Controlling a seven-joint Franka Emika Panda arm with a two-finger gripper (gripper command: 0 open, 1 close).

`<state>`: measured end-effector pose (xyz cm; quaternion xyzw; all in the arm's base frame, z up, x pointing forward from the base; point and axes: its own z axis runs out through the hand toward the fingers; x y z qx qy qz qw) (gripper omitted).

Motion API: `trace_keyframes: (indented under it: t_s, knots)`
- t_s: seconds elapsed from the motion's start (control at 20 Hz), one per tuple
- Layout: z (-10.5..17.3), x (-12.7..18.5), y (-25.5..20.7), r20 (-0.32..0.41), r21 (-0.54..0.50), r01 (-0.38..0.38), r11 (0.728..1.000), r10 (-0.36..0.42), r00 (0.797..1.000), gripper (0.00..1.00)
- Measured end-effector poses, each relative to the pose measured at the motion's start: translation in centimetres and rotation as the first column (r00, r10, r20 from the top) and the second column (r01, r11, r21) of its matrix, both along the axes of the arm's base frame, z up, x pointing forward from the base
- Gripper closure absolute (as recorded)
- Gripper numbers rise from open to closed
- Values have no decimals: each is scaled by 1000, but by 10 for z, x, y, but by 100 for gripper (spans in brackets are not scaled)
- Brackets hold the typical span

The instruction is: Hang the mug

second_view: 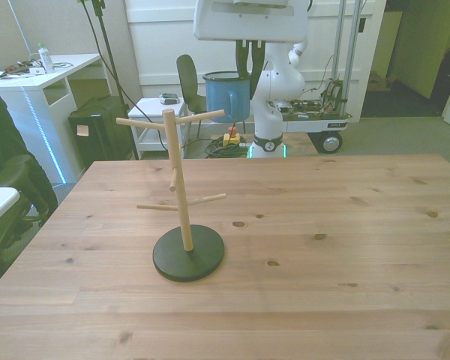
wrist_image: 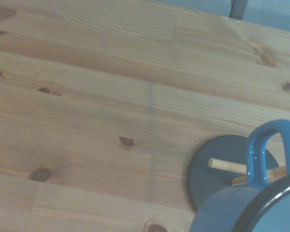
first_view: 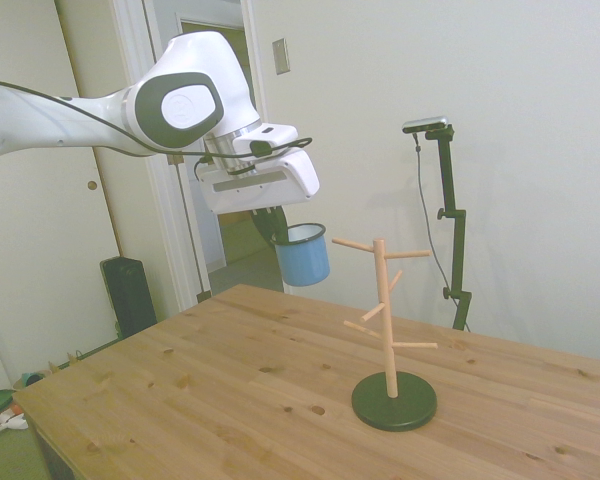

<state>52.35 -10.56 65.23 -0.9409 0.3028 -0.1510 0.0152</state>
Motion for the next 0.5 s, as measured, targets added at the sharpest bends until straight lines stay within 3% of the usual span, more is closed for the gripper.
trace_keyframes:
  t_s: [0.2, 0.5]
  knots:
    - [7, 20, 8, -10, 1, -12, 1000, 12, 1000, 100]
    - [10, 26, 6, -12, 8, -9, 1000, 9, 1000, 100]
